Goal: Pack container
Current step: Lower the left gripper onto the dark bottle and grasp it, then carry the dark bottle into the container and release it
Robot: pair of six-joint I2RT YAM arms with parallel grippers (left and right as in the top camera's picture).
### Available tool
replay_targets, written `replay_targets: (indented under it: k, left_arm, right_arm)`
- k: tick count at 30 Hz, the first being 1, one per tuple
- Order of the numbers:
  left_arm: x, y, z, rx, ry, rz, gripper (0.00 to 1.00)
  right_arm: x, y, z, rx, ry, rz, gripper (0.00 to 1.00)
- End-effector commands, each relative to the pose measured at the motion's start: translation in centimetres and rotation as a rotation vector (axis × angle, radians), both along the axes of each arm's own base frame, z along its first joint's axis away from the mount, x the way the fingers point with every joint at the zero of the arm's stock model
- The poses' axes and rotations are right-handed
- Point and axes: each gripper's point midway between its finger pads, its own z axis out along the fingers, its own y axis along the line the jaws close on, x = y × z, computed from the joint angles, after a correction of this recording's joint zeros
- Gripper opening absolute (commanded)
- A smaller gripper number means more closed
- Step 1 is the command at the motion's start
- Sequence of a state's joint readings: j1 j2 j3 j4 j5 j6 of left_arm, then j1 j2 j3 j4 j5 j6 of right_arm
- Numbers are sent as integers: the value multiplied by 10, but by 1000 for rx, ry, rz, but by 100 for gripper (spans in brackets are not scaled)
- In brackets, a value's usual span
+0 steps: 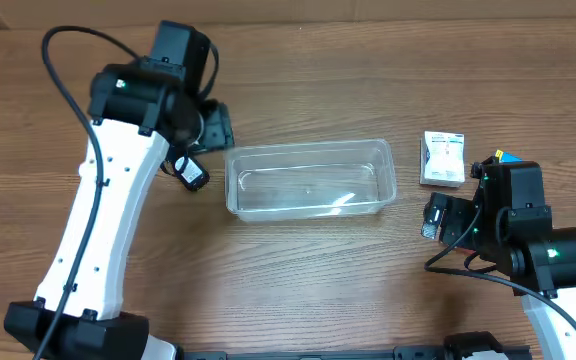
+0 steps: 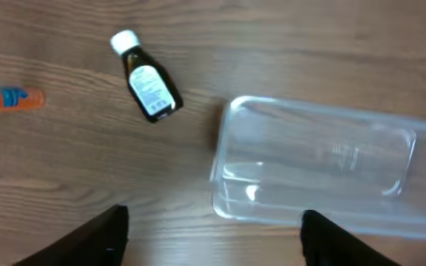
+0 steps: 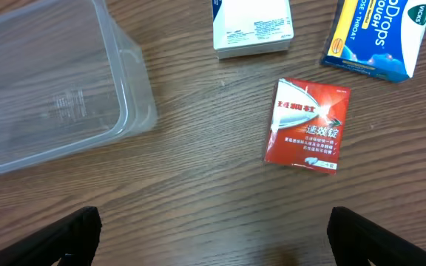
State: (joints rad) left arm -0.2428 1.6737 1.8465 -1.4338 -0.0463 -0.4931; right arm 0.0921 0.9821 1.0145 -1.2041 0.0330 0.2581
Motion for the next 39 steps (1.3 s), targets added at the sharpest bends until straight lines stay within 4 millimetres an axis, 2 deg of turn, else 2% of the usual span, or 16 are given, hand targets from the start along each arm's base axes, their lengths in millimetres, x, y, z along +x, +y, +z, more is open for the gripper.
replay_targets:
  k: [1, 3, 5, 6, 7, 10, 12, 14, 17, 22, 26, 29, 30, 34, 35, 39]
  left_arm:
    - [14, 30, -18, -4, 12, 157, 80]
    - [22, 44, -46, 5, 55, 198, 86]
    - [24, 53, -77, 12, 125, 224, 87]
    - [26, 54, -106, -4, 191, 237, 87]
    - [26, 56, -127, -6, 238, 264, 87]
    - [30, 55, -174, -17, 335, 318, 89]
    - [33, 51, -199, -31, 377, 336, 89]
    - [34, 51, -213, -31, 401, 352, 90]
    - [36, 51, -220, -33, 407, 365, 95]
    - [34, 56, -229, -29, 417, 418, 95]
    - [28, 59, -248, -17, 463, 439, 95]
    - [27, 60, -253, -18, 474, 446, 93]
    - [28, 60, -253, -18, 473, 446, 90]
    - [28, 60, -254, -19, 471, 445, 53]
    - [28, 60, -254, -19, 471, 445, 49]
    - [25, 61, -253, -11, 481, 434, 45]
  right_arm:
    - [6, -2, 12, 0, -40, -12, 100]
    - [6, -2, 12, 1, -40, -12, 100]
    - [6, -2, 12, 0, -40, -12, 100]
    - [6, -2, 12, 1, -40, -12, 100]
    - [6, -2, 12, 1, -40, -12, 100]
    - [5, 0, 12, 11, -38, -6, 100]
    - [4, 1, 11, 16, -32, -3, 100]
    - [3, 1, 11, 16, -27, -3, 100]
    - [2, 1, 10, 16, -23, -3, 100]
    - [2, 5, 10, 35, -22, 7, 100]
    - [2, 5, 11, 36, -22, 7, 100]
    - [2, 5, 11, 36, -24, 7, 100]
    - [2, 5, 11, 36, -24, 7, 100]
    - [2, 5, 11, 36, -24, 7, 100]
    - [2, 5, 11, 36, -24, 7, 100]
    - [2, 5, 11, 36, -24, 7, 100]
